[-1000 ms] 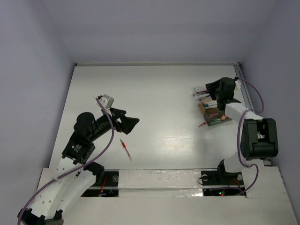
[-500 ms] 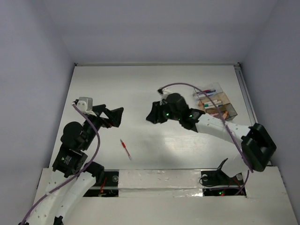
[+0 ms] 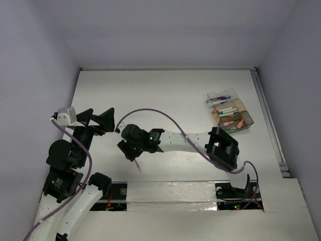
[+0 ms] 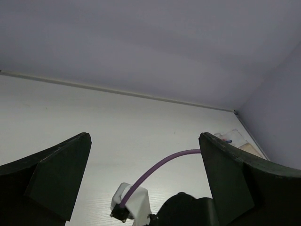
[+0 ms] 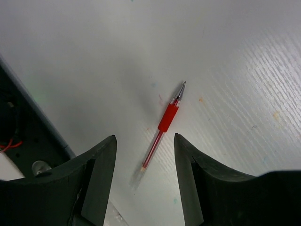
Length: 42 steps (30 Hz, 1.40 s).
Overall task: Sort the stationery into containers
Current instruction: Pick up the pen from the center of the board.
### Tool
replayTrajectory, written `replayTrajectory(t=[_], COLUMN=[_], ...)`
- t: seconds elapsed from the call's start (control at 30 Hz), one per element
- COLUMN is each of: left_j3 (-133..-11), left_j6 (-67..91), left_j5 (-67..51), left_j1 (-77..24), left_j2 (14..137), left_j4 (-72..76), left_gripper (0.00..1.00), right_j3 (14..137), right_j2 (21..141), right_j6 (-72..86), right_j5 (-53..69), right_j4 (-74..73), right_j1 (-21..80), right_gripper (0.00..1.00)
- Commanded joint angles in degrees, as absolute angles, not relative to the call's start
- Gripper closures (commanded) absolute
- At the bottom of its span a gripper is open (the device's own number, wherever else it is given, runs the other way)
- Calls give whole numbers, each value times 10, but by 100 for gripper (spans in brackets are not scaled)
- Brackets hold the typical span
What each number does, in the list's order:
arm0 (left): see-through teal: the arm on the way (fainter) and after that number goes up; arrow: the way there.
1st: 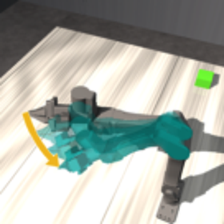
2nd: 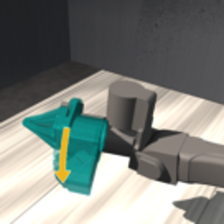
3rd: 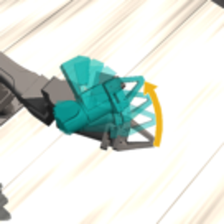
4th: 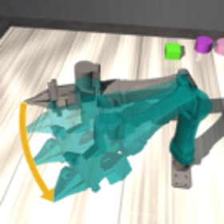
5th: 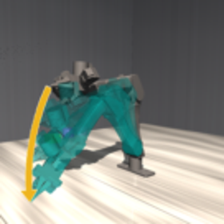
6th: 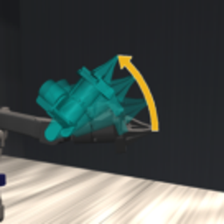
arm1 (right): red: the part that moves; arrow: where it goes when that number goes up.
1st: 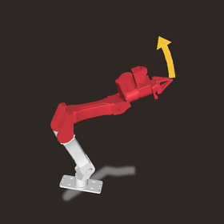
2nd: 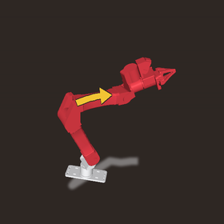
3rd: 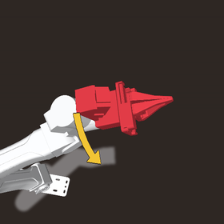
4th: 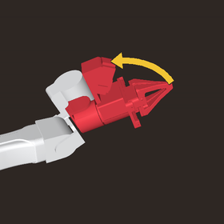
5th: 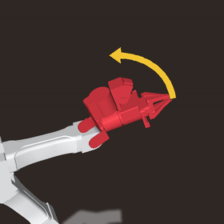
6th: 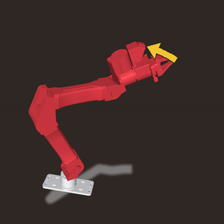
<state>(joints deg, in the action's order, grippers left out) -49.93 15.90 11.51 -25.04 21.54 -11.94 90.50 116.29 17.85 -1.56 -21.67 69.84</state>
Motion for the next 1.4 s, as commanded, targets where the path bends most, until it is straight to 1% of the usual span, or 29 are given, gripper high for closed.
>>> replayTrajectory(t=[0.0, 0.1, 0.2, 0.27, 0.3, 0.33, 0.37, 0.4, 0.43, 0.5, 0.6, 0.63, 0.67, 0.7, 0.77, 0.8, 0.83, 0.87, 0.9, 0.97, 1.0, 1.13, 1.37], left_j3=[-529, -540, -536, -533, -532, -529, -527, -525, -520, -515, -498, -490, -486, -480, -460, -451, -431, -422, -412, -389, -384, -367, -368], left_j6=[139, 127, 127, 127, 126, 127, 125, 125, 125, 124, 122, 125, 127, 130, 148, 155, 162, 177, 184, 199, 204, 207, 204], left_j5=[148, 163, 159, 153, 152, 151, 150, 149, 147, 139, 109, 101, 78, 62, 18, -40, -70, -123, -143, -187, -193, -218, -229], left_j1=[-250, -250, -250, -250, -250, -250, -250, -250, -250, -250, -250, -250, -250, -250, -250, -250, -250, -250, -250, -250, -250, -250, -250], left_j2=[207, 207, 205, 204, 202, 200, 197, 194, 193, 188, 186, 188, 192, 195, 206, 212, 219, 235, 243, 272, 279, 308, 319], left_j4=[-129, -137, -136, -139, -141, -143, -145, -146, -148, -149, -145, -143, -142, -135, -123, -115, -97, -85, -65, -48, -41, -17, -11], left_gripper=[1, 1, 1, 1, 1, 1, 1, 1, 1, 1, 1, 1, 1, 1, 1, 1, 1, 1, 1, 3, 4, 16, 17], right_j3=[977, 997, 1039, 1059, 1058, 1054, 1044, 1041, 1038, 1018, 975, 927, 900, 840, 771, 739, 686, 667, 655, 636, 629, 609, 622], right_j2=[1204, 1244, 1293, 1315, 1322, 1327, 1328, 1328, 1327, 1315, 1251, 1226, 1170, 1138, 1068, 1002, 973, 949, 916, 897, 890, 871, 885], right_j6=[156, 163, 167, 172, 174, 176, 178, 179, 184, 189, 206, 216, 221, 236, 256, 265, 291, 301, 315, 338, 347, 385, 417], right_j5=[-54, -51, -87, -118, -124, -125, -127, -131, -147, -165, -178, -178, -168, -156, -103, -85, -62, -55, -55, -65, -63, -37, 45], right_j4=[-304, -315, -351, -371, -374, -371, -369, -365, -366, -350, -310, -262, -235, -168, -80, 8, 56, 93, 148, 191, 243, 336, 380], right_j1=[710, 721, 726, 726, 726, 726, 726, 726, 726, 721, 676, 661, 644, 607, 571, 556, 533, 526, 526, 526, 526, 526, 526], right_gripper=[42, 43, 45, 51, 56, 80, 86, 90, 100, 100, 100, 100, 100, 100, 100, 100, 100, 100, 100, 100, 100, 100, 100])
